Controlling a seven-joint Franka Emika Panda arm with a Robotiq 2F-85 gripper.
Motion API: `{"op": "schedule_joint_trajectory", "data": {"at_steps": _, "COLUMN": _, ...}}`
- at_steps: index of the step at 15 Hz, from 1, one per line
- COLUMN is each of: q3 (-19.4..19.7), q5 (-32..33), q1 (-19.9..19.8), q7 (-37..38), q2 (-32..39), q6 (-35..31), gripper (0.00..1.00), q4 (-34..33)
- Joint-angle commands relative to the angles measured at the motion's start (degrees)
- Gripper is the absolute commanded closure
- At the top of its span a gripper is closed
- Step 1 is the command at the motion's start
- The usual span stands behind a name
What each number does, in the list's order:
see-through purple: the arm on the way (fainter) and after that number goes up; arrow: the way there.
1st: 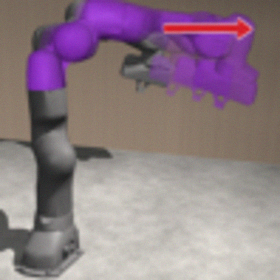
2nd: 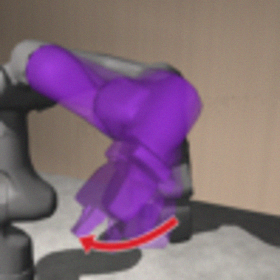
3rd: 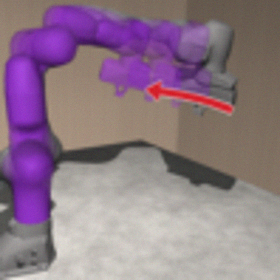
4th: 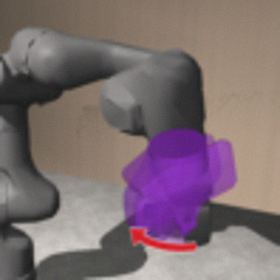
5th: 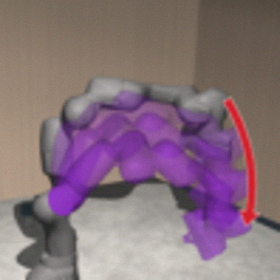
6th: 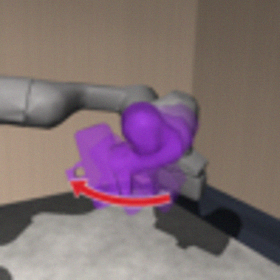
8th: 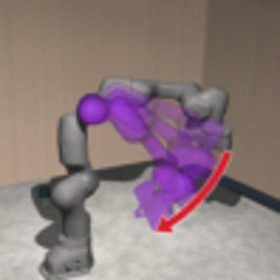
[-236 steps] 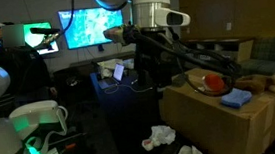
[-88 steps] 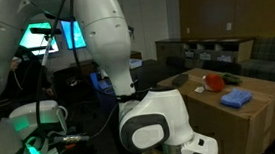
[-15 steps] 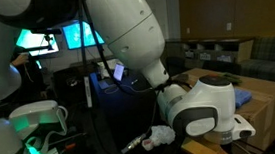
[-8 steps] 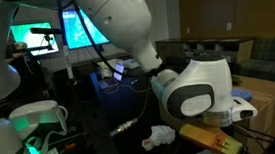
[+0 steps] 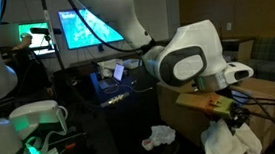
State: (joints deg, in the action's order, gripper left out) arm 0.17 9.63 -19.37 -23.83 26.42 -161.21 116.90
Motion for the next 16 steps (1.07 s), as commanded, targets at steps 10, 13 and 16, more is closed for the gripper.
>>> {"op": "schedule_joint_trajectory", "data": {"at_steps": 10, "q3": 12.77, "q5": 9.19, "q1": 18.05, "q7": 25.45, "q2": -7.74, "q6": 1.40, "gripper": 0.90, "q4": -2.95}}
{"op": "schedule_joint_trajectory", "data": {"at_steps": 13, "q3": 13.21, "q5": 10.46, "q1": 19.06, "q7": 27.68, "q2": -6.14, "q6": 1.28, "gripper": 0.90, "q4": -6.09}}
{"op": "schedule_joint_trajectory", "data": {"at_steps": 16, "q3": 12.11, "q5": 9.34, "q1": 17.97, "q7": 25.61, "q2": -4.27, "q6": 1.28, "gripper": 0.90, "q4": -9.96}}
